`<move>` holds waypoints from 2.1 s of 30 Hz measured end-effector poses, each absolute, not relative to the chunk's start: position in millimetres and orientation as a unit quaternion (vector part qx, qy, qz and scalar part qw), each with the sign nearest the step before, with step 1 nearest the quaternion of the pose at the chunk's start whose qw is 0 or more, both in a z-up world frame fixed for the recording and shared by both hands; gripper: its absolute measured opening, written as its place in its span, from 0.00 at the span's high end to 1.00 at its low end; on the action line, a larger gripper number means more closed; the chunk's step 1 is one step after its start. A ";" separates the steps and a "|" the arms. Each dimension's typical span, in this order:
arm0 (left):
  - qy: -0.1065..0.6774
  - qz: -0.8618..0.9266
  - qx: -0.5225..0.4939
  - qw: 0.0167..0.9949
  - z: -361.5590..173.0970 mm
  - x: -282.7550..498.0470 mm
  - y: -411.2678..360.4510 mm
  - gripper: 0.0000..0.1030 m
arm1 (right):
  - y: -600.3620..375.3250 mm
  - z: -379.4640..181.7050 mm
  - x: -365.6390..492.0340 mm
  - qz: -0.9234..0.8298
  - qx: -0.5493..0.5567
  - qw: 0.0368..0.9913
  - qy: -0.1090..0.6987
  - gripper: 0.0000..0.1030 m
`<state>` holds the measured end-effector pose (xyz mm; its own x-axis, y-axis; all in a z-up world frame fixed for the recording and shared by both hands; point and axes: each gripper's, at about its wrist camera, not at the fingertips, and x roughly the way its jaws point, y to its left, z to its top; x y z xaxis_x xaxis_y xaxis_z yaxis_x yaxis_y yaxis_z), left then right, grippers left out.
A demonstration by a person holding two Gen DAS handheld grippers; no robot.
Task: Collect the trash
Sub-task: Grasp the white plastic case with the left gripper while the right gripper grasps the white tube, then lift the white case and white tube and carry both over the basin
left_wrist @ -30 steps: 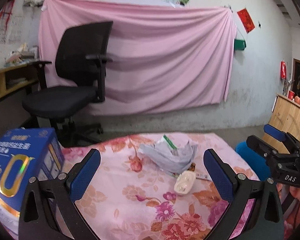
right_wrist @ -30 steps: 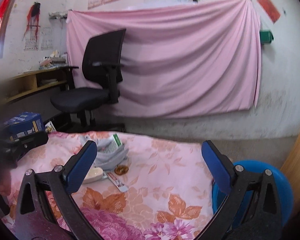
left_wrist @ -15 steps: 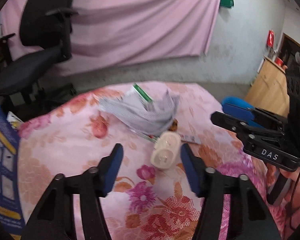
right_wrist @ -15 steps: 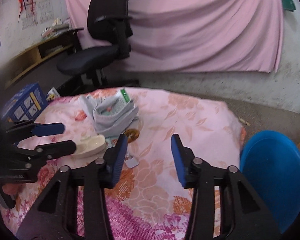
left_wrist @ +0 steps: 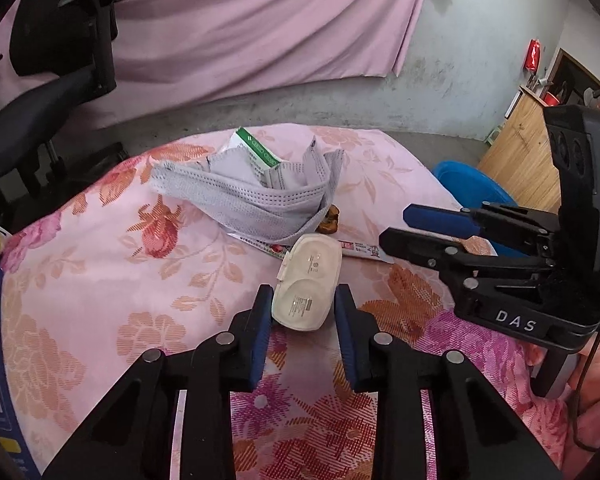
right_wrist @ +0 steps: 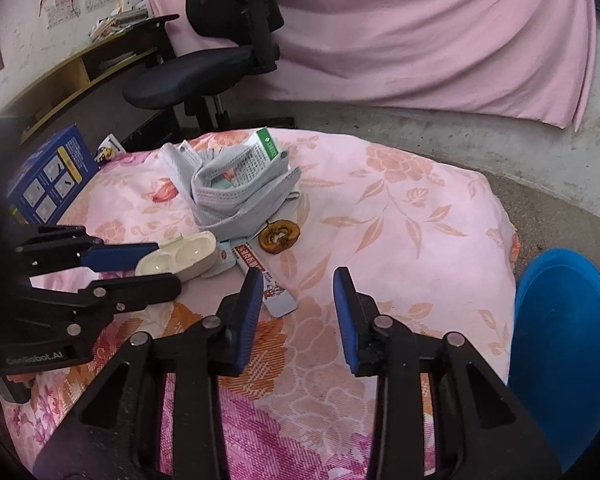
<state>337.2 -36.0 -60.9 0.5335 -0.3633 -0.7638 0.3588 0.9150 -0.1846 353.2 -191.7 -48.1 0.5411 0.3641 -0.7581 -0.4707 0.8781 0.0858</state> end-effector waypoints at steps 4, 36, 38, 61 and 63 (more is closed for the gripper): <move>0.441 -0.182 -0.017 0.879 -60.6 333.8 -28.7 0.75 | -188.7 -49.2 353.0 0.254 -0.065 0.869 0.419 0.42; 0.405 -0.132 -0.064 0.902 -41.9 302.5 -14.5 0.75 | -182.3 -48.0 323.3 0.270 -0.101 0.861 0.420 0.63; 0.387 -0.133 -0.069 0.910 -36.1 294.4 -17.4 0.75 | -190.0 -39.1 315.4 0.261 -0.093 0.876 0.395 0.63; 0.187 -0.169 -0.019 0.968 32.6 250.2 -118.7 0.77 | -296.2 20.8 242.0 0.156 0.022 0.981 0.111 0.63; 0.177 -0.174 -0.006 0.969 34.9 251.7 -131.6 0.77 | -309.3 22.4 235.4 0.139 0.022 0.985 0.100 0.63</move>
<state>251.7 -131.6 34.9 0.8773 -0.3383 -0.3405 0.3342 0.9397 -0.0725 235.4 -309.3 22.4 0.9413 0.2780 -0.1914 -0.2689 0.9605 0.0722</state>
